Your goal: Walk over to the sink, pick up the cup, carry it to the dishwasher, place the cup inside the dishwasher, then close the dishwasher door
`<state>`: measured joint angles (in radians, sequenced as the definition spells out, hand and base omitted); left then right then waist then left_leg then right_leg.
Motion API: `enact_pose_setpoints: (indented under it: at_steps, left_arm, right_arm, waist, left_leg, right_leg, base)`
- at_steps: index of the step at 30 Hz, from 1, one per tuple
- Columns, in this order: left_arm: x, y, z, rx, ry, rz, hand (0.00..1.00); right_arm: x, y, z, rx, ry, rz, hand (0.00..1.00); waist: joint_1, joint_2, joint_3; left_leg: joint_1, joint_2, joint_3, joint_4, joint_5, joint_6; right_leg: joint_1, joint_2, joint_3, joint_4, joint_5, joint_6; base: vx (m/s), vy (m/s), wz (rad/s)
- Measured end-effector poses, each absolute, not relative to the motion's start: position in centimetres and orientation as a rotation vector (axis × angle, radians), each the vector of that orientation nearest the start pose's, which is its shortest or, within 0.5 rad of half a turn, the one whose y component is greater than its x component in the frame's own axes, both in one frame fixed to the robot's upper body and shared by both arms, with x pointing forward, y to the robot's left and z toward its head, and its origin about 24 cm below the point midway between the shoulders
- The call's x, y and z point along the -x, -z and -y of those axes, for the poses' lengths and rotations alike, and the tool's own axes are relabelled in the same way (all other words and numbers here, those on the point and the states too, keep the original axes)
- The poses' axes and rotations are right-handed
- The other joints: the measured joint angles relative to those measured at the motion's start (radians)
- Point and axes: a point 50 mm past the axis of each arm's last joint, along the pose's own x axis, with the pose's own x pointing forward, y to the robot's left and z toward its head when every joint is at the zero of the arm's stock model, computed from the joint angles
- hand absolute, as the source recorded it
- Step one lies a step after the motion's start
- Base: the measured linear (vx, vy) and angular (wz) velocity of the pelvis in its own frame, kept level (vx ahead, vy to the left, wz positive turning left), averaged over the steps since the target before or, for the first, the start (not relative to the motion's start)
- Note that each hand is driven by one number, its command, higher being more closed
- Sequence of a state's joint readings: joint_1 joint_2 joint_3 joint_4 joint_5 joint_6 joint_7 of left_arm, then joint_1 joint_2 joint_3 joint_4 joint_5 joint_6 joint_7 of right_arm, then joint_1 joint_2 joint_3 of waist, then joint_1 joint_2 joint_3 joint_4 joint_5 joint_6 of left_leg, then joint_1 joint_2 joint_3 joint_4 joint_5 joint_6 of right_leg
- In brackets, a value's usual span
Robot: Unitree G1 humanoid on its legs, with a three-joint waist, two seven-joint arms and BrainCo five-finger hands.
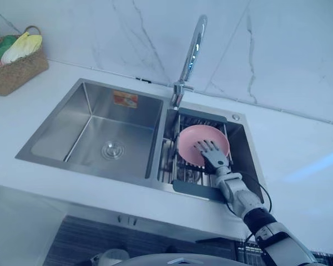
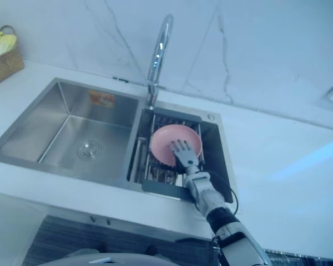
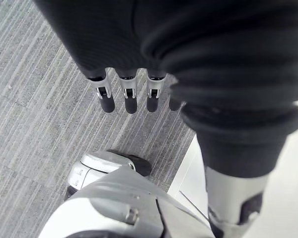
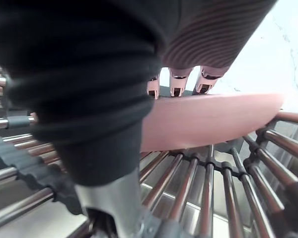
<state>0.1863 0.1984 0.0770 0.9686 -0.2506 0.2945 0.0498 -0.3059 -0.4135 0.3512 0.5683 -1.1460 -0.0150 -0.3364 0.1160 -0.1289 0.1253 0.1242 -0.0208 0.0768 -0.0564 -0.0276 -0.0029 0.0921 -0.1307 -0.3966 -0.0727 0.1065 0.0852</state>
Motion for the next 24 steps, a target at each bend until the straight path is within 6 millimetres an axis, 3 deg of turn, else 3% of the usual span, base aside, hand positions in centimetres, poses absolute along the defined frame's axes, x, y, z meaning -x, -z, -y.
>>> enact_pose_setpoints:
  at_steps: [18,24]
  left_arm:
    - [-4.1,16.3,-23.4,0.108,-0.372,-1.39,0.0]
    - [-4.2,16.3,-23.2,0.098,-0.361,-1.383,0.0]
  right_arm:
    - [-29.5,-0.8,19.1,1.656,-0.139,0.141,1.0]
    - [-29.5,-1.6,19.5,1.6,-0.11,0.186,1.0]
  waist:
    - [-0.004,0.009,0.006]
    - [-0.009,0.024,0.016]
  left_leg:
    - [-0.013,-0.005,-0.015,0.0,0.008,-0.003]
    - [-0.018,-0.004,-0.011,0.003,0.009,-0.003]
  right_leg:
    - [-0.001,-0.003,-0.018,-0.007,0.002,0.0]
    - [-0.004,-0.004,-0.017,-0.007,0.004,-0.002]
  base:
    - [-0.01,-0.007,0.02]
    - [0.0,0.0,-0.01]
